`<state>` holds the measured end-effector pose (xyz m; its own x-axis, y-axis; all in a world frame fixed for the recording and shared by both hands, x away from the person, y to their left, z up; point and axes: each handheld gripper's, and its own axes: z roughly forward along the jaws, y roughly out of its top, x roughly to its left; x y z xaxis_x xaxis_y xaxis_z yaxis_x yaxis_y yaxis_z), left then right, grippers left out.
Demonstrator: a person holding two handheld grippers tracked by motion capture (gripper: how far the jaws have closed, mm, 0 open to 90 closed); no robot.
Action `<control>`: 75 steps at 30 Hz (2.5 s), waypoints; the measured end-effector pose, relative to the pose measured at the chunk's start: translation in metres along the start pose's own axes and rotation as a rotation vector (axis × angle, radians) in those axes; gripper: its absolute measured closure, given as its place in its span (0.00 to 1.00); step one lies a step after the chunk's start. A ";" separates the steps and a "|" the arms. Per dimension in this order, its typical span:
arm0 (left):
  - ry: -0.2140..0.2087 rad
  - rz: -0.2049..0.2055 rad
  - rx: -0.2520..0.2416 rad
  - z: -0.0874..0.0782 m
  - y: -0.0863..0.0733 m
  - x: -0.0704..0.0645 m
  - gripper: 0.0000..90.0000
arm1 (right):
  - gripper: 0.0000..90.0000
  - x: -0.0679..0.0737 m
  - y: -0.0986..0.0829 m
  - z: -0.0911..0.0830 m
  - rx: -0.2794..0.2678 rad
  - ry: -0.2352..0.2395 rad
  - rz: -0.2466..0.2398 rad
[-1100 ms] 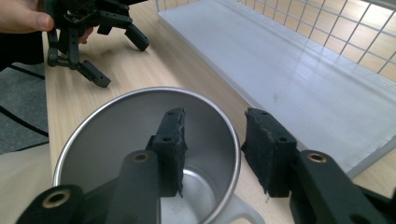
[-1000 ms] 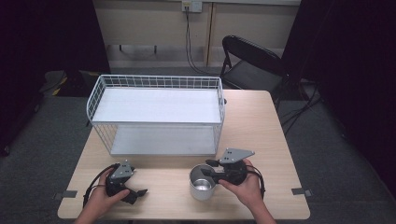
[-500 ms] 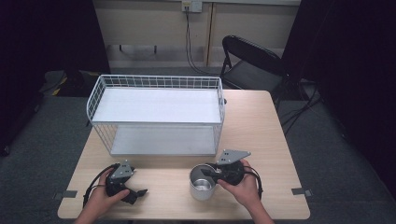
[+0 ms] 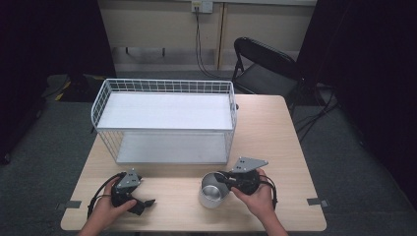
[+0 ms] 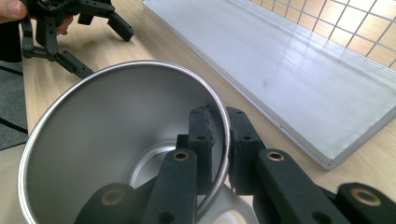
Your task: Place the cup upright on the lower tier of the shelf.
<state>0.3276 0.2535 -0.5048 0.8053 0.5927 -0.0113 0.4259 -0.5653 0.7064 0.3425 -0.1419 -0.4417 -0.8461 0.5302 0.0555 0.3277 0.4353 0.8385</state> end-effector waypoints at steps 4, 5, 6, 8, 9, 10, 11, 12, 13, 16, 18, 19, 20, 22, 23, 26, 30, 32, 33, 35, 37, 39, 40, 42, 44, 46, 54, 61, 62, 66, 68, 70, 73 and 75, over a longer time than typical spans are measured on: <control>0.000 0.000 0.000 0.000 0.000 0.000 0.00 | 0.92 0.001 0.001 0.000 0.006 -0.001 -0.004; 0.000 0.000 0.000 0.000 0.000 0.000 0.00 | 0.92 0.002 0.002 -0.001 0.010 -0.011 -0.011; 0.000 0.000 0.000 0.000 0.000 0.000 0.00 | 0.92 0.002 0.002 -0.001 0.010 -0.011 -0.011; 0.000 0.000 0.000 0.000 0.000 0.000 0.00 | 0.92 0.001 0.002 -0.002 -0.004 -0.009 0.004; 0.000 0.000 0.000 0.000 0.000 0.000 0.00 | 0.92 0.000 0.003 -0.003 -0.014 -0.008 0.010; 0.000 0.000 0.000 0.000 0.000 0.000 0.00 | 0.92 -0.001 0.005 -0.005 -0.031 -0.010 0.024; 0.000 0.000 0.000 0.000 0.000 0.000 0.00 | 0.92 0.000 0.006 -0.006 -0.034 -0.014 0.024; 0.000 0.000 0.000 0.000 0.000 0.000 0.00 | 0.92 0.000 0.006 -0.006 -0.034 -0.014 0.024; 0.000 0.000 0.000 0.000 0.000 0.000 0.00 | 0.92 0.000 0.008 -0.006 -0.032 -0.025 0.021; 0.000 0.000 0.000 0.000 0.000 0.000 0.00 | 0.92 0.000 0.009 -0.006 -0.039 -0.033 0.027; 0.000 0.000 0.000 0.000 0.000 0.000 0.00 | 0.92 0.000 0.010 -0.006 -0.057 -0.053 0.041; 0.000 0.000 0.000 0.000 0.000 0.000 0.00 | 0.92 0.000 0.011 -0.006 -0.060 -0.062 0.041; 0.000 0.000 0.000 0.000 0.000 0.000 0.00 | 0.92 0.000 0.011 -0.006 -0.060 -0.062 0.041; 0.000 0.000 0.000 0.000 0.000 0.000 0.00 | 0.92 0.000 0.014 -0.006 -0.066 -0.077 0.052; 0.000 0.000 0.000 0.000 0.000 0.000 0.00 | 0.92 0.000 0.016 -0.004 -0.070 -0.087 0.057; 0.000 0.000 0.000 0.000 0.000 0.000 0.00 | 0.92 0.001 0.017 -0.003 -0.067 -0.100 0.052; 0.000 0.000 0.000 0.000 0.000 0.000 0.00 | 0.92 0.000 0.019 0.000 -0.063 -0.107 0.050; 0.000 0.000 0.000 0.000 0.000 0.000 0.00 | 0.92 -0.001 0.022 0.000 -0.069 -0.110 0.046; 0.000 0.000 0.000 0.000 0.000 0.000 0.00 | 0.92 -0.001 0.024 0.000 -0.069 -0.116 0.044; 0.000 0.000 0.000 0.000 0.000 0.000 0.00 | 0.92 -0.002 0.027 0.001 -0.068 -0.119 0.041; 0.000 0.000 0.000 0.000 0.000 0.000 0.00 | 0.92 -0.002 0.029 0.003 -0.060 -0.129 0.031; 0.000 0.000 0.000 0.000 0.000 0.000 0.00 | 0.92 -0.003 0.030 0.004 -0.055 -0.133 0.031; 0.000 0.000 0.000 0.000 0.000 0.000 0.00 | 0.92 -0.003 0.030 0.005 -0.054 -0.136 0.027; 0.000 0.000 0.000 0.000 0.000 0.000 0.00 | 0.92 -0.004 0.032 0.007 -0.050 -0.145 0.024; 0.000 0.000 0.000 0.000 0.000 0.000 0.00 | 0.92 -0.005 0.033 0.008 -0.048 -0.151 0.015; 0.000 0.000 0.000 0.000 0.000 0.000 0.00 | 0.92 -0.006 0.034 0.009 -0.048 -0.148 0.021; 0.000 0.000 0.000 0.000 0.000 0.000 0.00 | 0.92 -0.008 0.035 0.016 -0.061 -0.169 0.035; 0.000 0.000 0.000 0.000 0.000 0.000 0.00 | 0.92 -0.008 0.040 0.021 -0.069 -0.193 0.023; 0.000 0.000 0.000 0.000 0.000 0.000 0.00 | 0.92 -0.009 0.041 0.022 -0.071 -0.195 0.023; 0.000 0.001 0.001 0.000 0.000 0.000 0.00 | 0.92 -0.010 0.046 0.025 -0.079 -0.207 0.020; 0.000 0.001 0.001 0.000 0.000 0.000 0.00 | 0.92 -0.009 0.049 0.027 -0.080 -0.211 0.017; 0.000 0.001 0.001 0.000 0.000 0.000 0.00 | 0.92 -0.009 0.052 0.030 -0.079 -0.211 0.012; 0.000 0.000 0.000 0.000 0.000 0.000 0.00 | 0.92 -0.008 0.057 0.034 -0.084 -0.208 0.012; 0.000 0.001 0.001 0.000 0.000 0.000 0.00 | 0.92 -0.008 0.060 0.036 -0.092 -0.207 0.015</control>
<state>0.3276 0.2535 -0.5048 0.8056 0.5924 -0.0109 0.4257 -0.5660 0.7060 0.3838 -0.0935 -0.4119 -0.7339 0.6783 -0.0361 0.2923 0.3633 0.8847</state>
